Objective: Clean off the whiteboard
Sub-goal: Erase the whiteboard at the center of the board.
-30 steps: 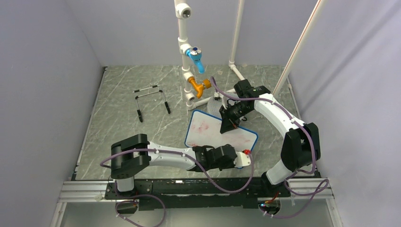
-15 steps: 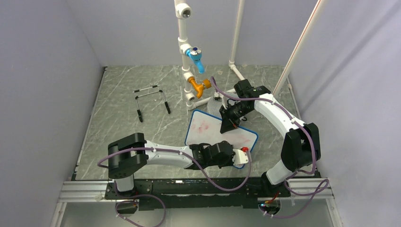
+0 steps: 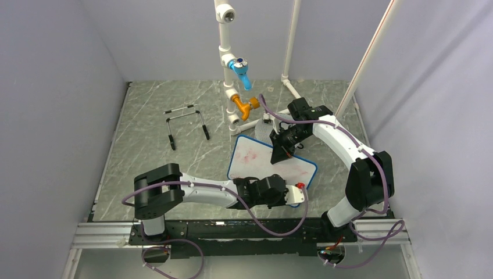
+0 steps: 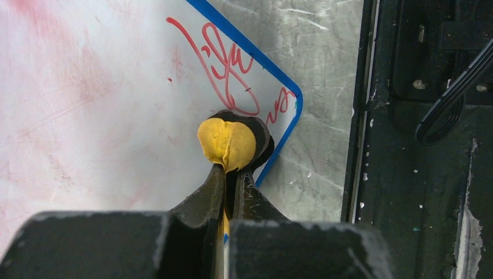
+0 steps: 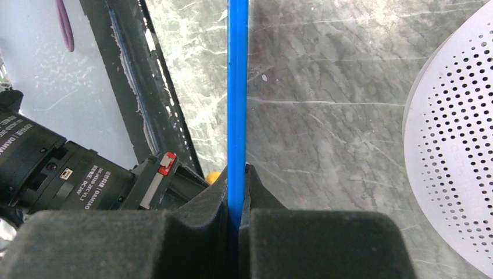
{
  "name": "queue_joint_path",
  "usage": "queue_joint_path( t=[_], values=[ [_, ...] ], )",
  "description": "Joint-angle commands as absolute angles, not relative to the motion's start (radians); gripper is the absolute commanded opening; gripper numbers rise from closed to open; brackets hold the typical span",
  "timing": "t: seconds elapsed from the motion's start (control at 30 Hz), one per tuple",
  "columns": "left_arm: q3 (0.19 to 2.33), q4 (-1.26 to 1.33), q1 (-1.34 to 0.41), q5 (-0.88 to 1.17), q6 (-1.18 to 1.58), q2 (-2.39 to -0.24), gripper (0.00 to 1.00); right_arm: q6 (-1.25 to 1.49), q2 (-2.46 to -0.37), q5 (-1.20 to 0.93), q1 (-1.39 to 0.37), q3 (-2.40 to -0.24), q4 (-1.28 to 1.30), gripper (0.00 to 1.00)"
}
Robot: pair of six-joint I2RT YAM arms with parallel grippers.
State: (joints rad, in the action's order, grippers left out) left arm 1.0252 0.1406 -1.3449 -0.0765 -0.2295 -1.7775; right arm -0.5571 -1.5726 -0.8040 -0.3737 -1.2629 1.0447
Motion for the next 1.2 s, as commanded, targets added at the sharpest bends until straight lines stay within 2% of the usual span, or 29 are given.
queue_joint_path(
  t=[0.0, 0.33, 0.87, 1.17],
  values=[
    [1.122, 0.098, -1.301, -0.138, -0.297, -1.774, 0.00, -0.613, -1.558, -0.871, -0.386, -1.262, 0.990, 0.00],
    [1.155, 0.076, -1.278, -0.110, -0.328, -1.692, 0.00, -0.615, -1.556, -0.871, -0.386, -1.263, 0.991, 0.00],
    [1.020, 0.164, -1.317, -0.012, -0.265, -1.870, 0.00, -0.614, -1.561, -0.874, -0.387, -1.260, 0.990, 0.00],
    [1.184, 0.060, -1.286, -0.040, -0.355, -1.804, 0.00, -0.612, -1.559, -0.871, -0.385, -1.261, 0.988, 0.00]
  ],
)
